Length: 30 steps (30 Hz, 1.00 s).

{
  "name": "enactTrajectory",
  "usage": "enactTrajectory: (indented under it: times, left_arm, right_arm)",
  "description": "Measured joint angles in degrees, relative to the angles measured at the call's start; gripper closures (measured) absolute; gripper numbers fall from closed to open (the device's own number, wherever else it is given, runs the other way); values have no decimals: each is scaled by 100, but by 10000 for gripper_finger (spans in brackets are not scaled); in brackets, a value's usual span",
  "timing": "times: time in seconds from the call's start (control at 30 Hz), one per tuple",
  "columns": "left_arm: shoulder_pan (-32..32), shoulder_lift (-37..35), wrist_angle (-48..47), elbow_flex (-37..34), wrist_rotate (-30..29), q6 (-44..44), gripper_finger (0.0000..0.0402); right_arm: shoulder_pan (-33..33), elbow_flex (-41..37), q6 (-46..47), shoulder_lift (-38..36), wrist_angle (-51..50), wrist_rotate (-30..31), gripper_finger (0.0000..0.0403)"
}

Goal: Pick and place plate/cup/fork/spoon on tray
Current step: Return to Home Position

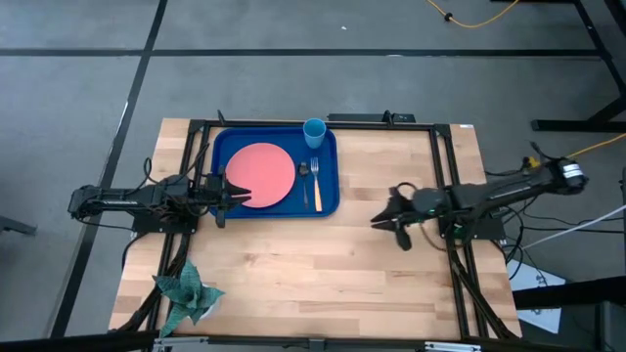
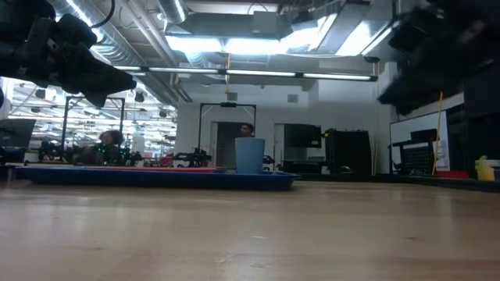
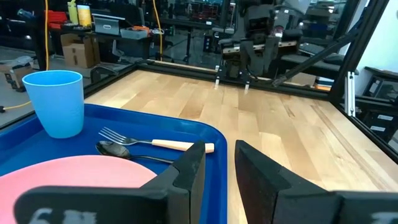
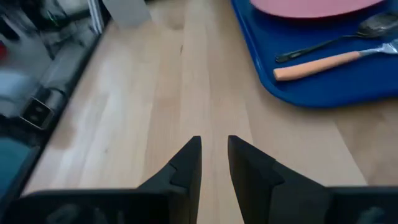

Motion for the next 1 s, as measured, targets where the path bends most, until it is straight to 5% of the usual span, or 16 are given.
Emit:
enactTrajectory:
  times: [0.43, 0.8, 1.0]
  left_arm:
    - [2, -2, 0, 0, 0, 1, 321]
    - [-1, -2, 0, 0, 1, 2, 321]
    - [2, -2, 0, 0, 0, 2, 321]
  right_arm:
    - [0, -1813, -68, -2967, 500, -566, 319]
    - [17, -1835, -687, -4623, 50, -545, 319]
    - [90, -1831, -853, -4848, 31, -503, 319]
